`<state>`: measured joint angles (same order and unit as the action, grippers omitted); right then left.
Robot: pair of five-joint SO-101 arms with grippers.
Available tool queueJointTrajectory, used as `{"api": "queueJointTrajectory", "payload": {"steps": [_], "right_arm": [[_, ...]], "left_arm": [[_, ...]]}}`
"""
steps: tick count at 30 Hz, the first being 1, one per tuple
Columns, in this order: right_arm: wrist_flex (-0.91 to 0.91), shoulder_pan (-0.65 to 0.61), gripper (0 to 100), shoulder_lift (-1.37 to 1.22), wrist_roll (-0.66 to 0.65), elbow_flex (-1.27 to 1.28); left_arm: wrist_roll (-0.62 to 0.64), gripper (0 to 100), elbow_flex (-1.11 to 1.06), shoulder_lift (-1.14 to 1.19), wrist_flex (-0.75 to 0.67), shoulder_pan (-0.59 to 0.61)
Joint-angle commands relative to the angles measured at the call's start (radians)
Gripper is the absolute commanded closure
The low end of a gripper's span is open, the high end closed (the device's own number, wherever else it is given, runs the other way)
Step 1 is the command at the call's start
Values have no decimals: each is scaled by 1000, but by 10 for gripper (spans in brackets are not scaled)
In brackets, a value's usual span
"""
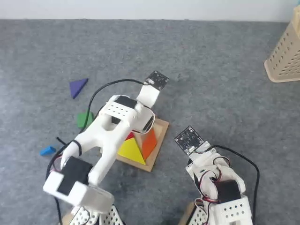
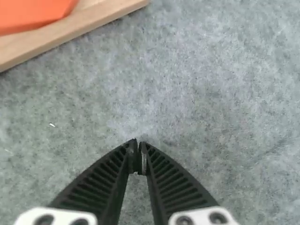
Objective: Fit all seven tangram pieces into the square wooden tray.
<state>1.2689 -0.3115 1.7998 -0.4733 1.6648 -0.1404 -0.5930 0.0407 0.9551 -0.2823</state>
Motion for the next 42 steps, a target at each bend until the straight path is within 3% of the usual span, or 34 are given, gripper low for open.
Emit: {"api": "queueJointTrajectory", "payload": {"steps": [1,22,31,42], "right_arm": [[5,1,991,15,6,18],[5,1,991,15,6,18],[5,1,991,15,6,18],[5,1,991,15,6,18]], "left_arm": [[-11,885,48,29,-25,5],[-12,910,-303,-252,-18,-37],[-9,910,-226,-338,66,-34],[-11,910,-183,-321,28,-130]]}}
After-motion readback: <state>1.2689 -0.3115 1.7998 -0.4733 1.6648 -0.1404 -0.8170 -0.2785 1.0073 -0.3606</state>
